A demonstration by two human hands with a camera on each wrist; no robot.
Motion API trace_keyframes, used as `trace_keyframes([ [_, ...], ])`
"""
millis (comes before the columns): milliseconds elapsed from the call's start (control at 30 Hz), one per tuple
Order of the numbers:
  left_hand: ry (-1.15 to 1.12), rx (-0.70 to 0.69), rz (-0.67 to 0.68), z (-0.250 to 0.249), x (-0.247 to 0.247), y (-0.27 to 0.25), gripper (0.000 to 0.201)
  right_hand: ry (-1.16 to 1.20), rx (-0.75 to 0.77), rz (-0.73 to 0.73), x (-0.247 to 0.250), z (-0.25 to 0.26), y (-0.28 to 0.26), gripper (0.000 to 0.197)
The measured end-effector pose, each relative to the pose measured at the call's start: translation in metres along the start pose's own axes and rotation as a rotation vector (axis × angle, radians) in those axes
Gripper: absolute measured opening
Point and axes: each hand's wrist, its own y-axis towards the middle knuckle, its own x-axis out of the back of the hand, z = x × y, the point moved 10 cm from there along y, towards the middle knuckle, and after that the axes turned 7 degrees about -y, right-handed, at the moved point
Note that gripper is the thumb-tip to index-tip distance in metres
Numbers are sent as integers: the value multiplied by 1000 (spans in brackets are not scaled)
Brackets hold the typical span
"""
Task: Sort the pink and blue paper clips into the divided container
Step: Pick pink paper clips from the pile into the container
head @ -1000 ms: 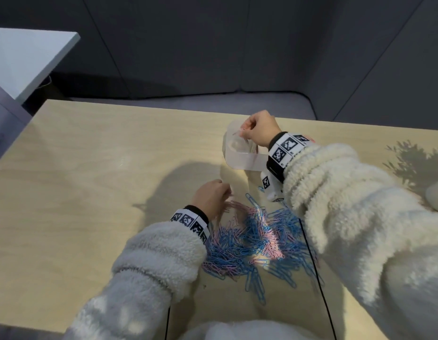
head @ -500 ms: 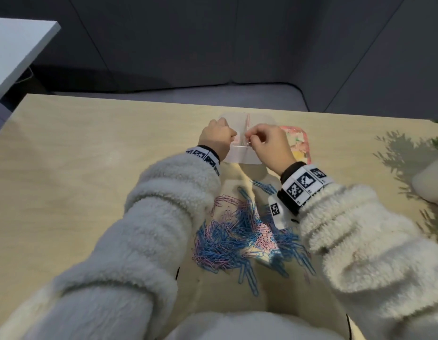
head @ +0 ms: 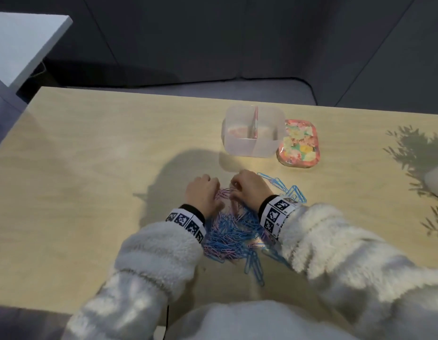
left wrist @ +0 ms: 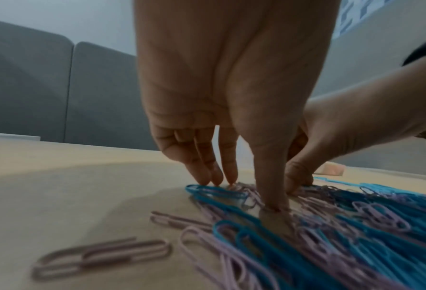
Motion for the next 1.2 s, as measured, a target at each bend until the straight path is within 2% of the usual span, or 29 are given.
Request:
trace_keyframes([
  [200,129,-37,-22,-10,0,6,16,-21,8,-5,-10,5,-3,20],
  [333,260,-85,32,-15,-8,10,15,-90,-19,26,-17,2,-6,17],
  [467,337,-132,37,-21,-10,11,11,-231,96,7,-17,13,-11,24],
  [567,270,-81,55,-18,-11,13,14,-212,155,68,-8,13,-7,20],
  [633,217,-65,50,-18,-11,14,15,-35,94,49,11,4,-3,19],
  [767,120,-111,32,-22,-7,17,14,298,17,-192,79,-6,11,18],
  [833,80,-127,49,-23,-5,18,14,332,-11,-319,114,-11,26,16],
  [900,23,-125,66,-24,-1,18,11,326,-50,-384,134,-17,45,13],
  [1000,-90,-153,1,-29,22,25,4,227,-77,-334,136,-21,68,20],
  [1067,-214,-162,-63,-32,47,33,6,187,-82,-293,132,-23,70,27],
  [1133,-341,-189,-176,-40,78,44,6,186,-62,-354,138,-25,61,30],
  [1200,-393,-215,-257,-51,103,56,7,230,-55,-482,146,-31,39,28],
])
